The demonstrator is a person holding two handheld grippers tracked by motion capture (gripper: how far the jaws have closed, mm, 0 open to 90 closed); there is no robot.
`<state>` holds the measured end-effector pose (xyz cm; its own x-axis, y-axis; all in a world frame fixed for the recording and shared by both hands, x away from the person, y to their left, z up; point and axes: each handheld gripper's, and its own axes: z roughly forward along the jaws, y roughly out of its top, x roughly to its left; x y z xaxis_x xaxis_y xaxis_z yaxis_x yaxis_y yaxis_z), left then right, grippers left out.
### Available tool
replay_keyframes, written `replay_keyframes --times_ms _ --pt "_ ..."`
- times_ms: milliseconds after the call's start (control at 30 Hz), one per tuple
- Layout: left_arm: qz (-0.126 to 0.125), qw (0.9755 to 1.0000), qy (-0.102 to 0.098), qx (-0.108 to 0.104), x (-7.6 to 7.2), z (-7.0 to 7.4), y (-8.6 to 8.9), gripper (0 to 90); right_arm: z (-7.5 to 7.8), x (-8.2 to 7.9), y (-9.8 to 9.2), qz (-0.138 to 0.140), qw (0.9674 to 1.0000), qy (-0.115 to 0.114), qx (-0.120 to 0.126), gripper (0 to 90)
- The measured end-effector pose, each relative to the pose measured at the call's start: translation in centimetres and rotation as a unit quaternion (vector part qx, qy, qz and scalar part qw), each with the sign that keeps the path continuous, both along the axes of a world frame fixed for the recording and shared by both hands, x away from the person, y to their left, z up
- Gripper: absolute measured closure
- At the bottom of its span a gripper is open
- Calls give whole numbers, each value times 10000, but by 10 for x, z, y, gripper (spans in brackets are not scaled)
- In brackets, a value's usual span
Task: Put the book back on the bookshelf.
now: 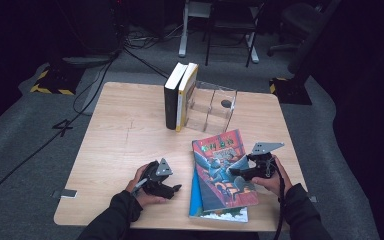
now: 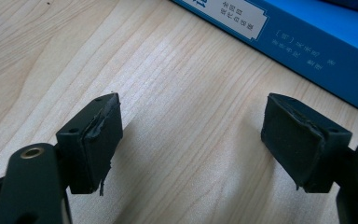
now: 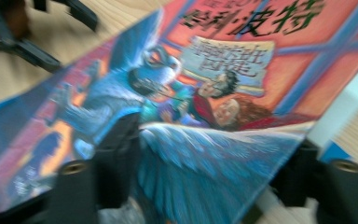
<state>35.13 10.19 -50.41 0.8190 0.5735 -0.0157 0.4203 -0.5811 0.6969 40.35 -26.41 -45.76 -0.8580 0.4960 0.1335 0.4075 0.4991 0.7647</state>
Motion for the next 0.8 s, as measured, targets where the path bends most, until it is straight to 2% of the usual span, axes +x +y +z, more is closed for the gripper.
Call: replay_keyframes --times_ms 67,200,333,400,567,667,800 --pt "21 10000 -5 -5 1 0 -1 207 0 1 4 310 9993 176 93 562" --pt "132 9999 -51 4 5 0 -5 214 3 0 9 446 9989 115 86 671" --pt "198 9997 -146 0 13 1 -12 244 2 0 9 411 9988 140 209 719" --pt "212 9995 -215 -98 20 1 -15 260 2 -1 10 442 9988 97 208 738" --pt "209 9994 -169 -211 41 2 -28 286 2 -3 14 458 9985 89 287 762" --pt "238 9990 -177 -325 50 3 -33 298 3 -4 15 467 9984 40 311 766" --pt "246 9989 -200 -346 57 3 -36 345 4 -5 13 449 9982 -1 406 772"
